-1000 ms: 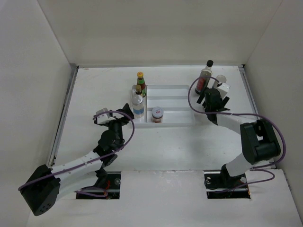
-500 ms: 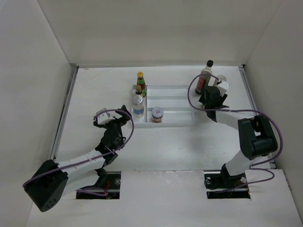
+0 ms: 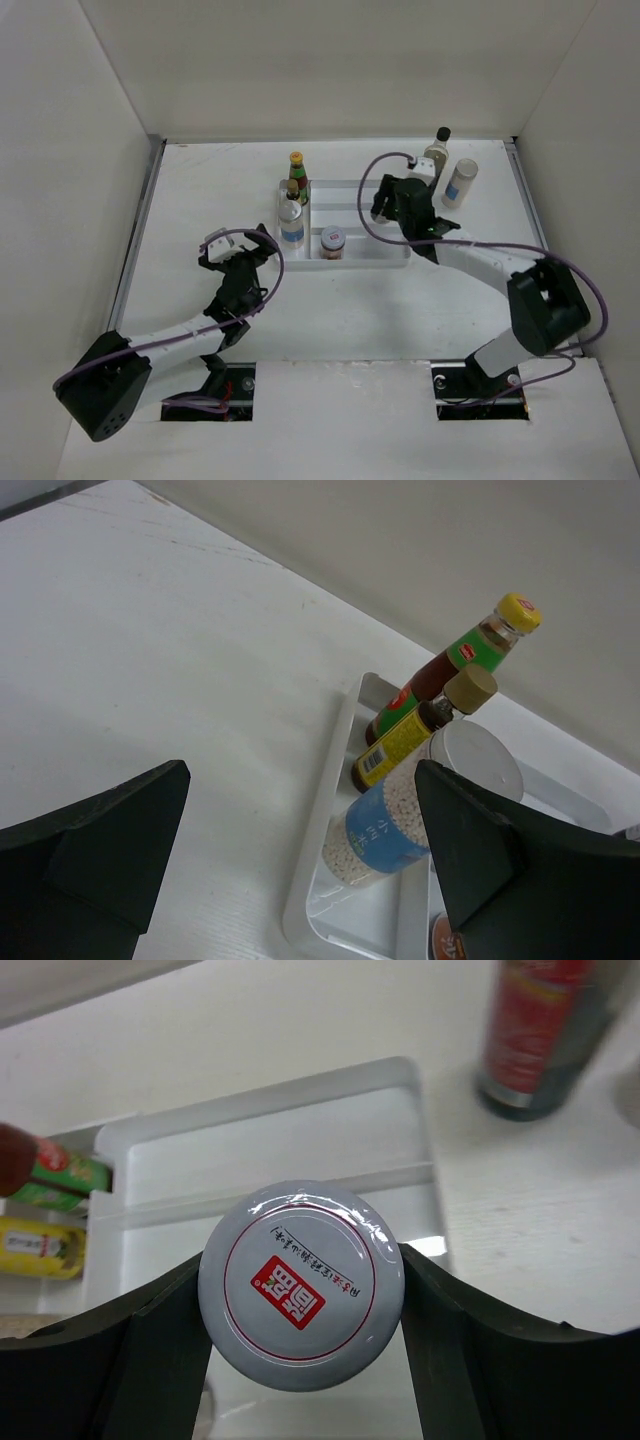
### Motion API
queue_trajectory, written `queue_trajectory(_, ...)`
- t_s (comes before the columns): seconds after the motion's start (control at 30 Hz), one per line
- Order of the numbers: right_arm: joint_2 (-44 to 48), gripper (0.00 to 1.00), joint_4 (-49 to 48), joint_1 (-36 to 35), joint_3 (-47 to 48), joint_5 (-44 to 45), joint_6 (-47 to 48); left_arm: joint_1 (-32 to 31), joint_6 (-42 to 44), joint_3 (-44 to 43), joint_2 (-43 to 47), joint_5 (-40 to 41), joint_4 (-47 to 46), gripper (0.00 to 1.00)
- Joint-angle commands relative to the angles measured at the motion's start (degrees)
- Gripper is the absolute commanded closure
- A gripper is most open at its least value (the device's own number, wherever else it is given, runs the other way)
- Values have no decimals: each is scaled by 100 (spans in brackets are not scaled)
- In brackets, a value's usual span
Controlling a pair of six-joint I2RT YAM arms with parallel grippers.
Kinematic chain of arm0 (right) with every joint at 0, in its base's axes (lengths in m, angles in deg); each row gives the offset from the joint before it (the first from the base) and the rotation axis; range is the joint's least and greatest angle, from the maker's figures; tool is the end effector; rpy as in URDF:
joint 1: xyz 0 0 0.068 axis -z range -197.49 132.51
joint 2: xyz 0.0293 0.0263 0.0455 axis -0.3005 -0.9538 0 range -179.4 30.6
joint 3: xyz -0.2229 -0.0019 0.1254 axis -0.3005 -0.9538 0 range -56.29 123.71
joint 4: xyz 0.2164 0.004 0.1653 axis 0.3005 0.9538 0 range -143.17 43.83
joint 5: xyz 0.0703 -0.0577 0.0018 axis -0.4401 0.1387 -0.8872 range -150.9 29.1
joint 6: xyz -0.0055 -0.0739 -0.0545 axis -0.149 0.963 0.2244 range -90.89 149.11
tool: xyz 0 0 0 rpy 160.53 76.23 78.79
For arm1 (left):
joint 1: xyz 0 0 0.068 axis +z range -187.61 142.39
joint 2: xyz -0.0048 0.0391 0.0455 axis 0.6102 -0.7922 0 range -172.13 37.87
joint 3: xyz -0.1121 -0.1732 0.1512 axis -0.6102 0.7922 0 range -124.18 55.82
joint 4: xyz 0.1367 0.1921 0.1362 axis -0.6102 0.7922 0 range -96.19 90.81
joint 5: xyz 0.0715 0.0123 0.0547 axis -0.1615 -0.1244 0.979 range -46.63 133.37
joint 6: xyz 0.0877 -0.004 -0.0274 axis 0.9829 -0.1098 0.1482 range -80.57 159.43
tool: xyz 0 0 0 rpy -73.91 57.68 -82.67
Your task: Organize the condiment bottles
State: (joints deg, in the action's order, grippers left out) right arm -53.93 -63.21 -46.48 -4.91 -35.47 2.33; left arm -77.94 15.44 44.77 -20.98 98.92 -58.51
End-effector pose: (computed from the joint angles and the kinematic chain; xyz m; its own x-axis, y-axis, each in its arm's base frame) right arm 0.3503 0.1537 0.2103 -0.3480 0.2724 -0.8970 0.0723 0.9618 0.2640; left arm 0.2191 -0.0967 0.1841 0.1609 -0.4383 -0.8843 -0.2136 0.8593 -0.4647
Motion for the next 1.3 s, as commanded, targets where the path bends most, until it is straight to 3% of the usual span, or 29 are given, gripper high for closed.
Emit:
queue_trajectory(0.0,-659,52,-824,-347,1144,-740,-11,127,-18,-38,-21,17,-297,0)
queue_trajectory(0.4,-2479,52,-411,-796,2974,-1154,191,22,61,-170,-215,-238,-253,0)
queue_trajectory(0.63,-2533,51,-446,-910,2738,-593,305,13,-9,33,216,-273,-235,0)
queue_trajectory(0.77,-2612,49,-411,-919,2746,-355,499,-13,-45,-46,6,-317,-253,0)
queue_trajectory(0.9,-2647,37,-358,-1007,2711,-240,561,-5,-71,-117,-144,-360,-297,0)
queue_trajectory(1.27,-2393,19,-42,-1025,2606,-240,165,180,-106,-169,-4,-308,-297,0)
